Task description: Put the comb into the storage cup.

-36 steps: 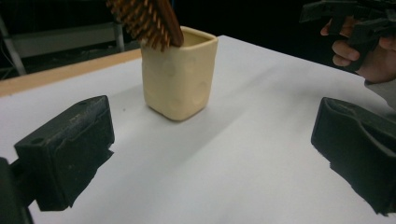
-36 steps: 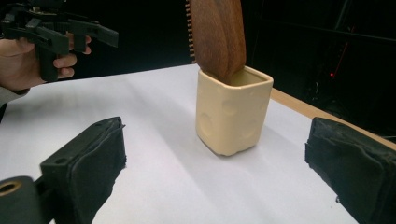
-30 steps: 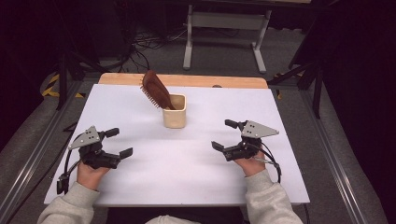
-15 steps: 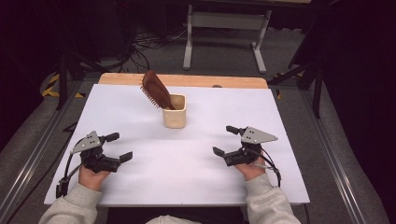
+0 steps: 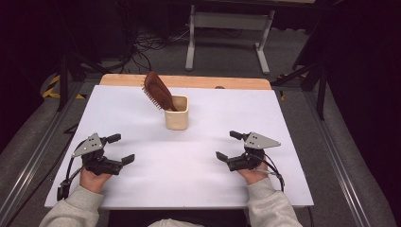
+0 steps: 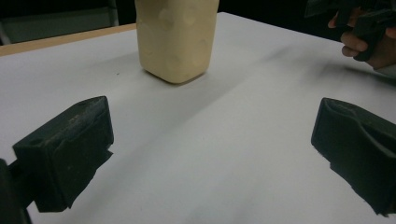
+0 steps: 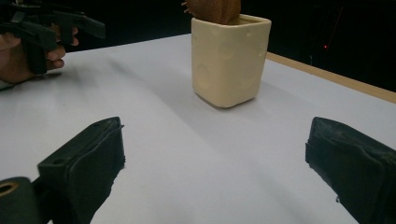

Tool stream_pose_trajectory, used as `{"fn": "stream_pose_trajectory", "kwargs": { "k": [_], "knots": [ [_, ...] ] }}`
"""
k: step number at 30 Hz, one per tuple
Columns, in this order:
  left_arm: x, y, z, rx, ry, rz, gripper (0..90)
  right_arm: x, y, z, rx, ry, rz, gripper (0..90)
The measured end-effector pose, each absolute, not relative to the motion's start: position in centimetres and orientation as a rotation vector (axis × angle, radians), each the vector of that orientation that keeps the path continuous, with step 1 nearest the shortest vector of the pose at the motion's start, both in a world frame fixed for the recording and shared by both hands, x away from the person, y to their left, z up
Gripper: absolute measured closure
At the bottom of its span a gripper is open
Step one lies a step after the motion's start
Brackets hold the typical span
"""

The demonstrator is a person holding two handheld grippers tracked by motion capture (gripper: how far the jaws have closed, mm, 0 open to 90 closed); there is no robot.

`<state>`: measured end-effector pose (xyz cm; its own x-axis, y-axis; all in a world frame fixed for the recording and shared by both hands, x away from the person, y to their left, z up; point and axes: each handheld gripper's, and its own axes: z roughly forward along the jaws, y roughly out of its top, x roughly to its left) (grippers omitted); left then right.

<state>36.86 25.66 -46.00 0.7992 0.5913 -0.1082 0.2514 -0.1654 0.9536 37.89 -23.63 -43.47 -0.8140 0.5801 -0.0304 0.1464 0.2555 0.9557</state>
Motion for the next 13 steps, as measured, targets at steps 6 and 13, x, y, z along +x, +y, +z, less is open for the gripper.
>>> {"fn": "stream_pose_trajectory", "kwargs": {
  "k": [6, 13],
  "knots": [
    [37.02, 25.96, -45.9, 1.735, 0.683, 0.315, 0.1, 37.93, -23.72, -43.55, 0.671, 2.154, 1.588, 4.9],
    [37.05, 26.02, -45.75, 1.755, 0.687, 0.322, 0.3, 37.91, -23.86, -43.53, 0.69, 2.147, 1.612, 4.7]
  ]
}}
